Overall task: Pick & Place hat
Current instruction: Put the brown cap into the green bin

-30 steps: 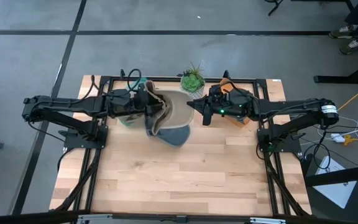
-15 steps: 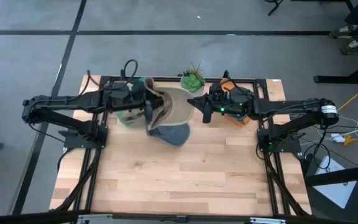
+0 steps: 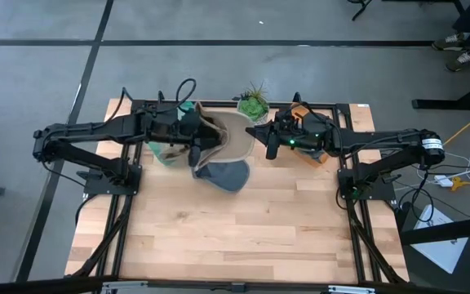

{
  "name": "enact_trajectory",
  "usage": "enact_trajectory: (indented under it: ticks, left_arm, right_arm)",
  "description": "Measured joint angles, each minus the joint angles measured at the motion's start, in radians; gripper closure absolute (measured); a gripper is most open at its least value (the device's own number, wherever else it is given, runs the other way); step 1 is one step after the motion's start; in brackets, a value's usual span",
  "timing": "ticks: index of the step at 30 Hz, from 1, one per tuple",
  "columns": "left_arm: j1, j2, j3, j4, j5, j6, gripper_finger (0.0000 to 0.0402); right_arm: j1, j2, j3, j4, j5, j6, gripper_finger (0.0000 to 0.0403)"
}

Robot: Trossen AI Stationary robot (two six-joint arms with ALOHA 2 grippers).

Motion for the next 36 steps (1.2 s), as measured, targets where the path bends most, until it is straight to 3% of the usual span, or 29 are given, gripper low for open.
enact_trajectory:
  ticks: [8, 21, 31, 36]
  left_arm:
    - [0.004, -0.034, 0.030, -0.105, -0.007, 0.064, 0.0276]
    - [0.004, -0.168, 0.032, -0.112, -0.009, 0.247, 0.0276]
    - [0.004, -0.270, 0.029, -0.359, -0.010, 0.130, 0.0276]
    - [0.004, -0.260, -0.002, -0.354, -0.009, 0.098, 0.0276]
  right_arm:
    - [0.000, 0.000, 0.000, -0.003, 0.001, -0.009, 0.0387]
    - [0.000, -0.002, 0.000, -0.005, 0.001, -0.024, 0.0386]
    - [0.000, -0.036, 0.000, -0.007, -0.026, -0.039, 0.0386]
    - [0.000, -0.053, 0.000, 0.001, -0.056, -0.042, 0.0386]
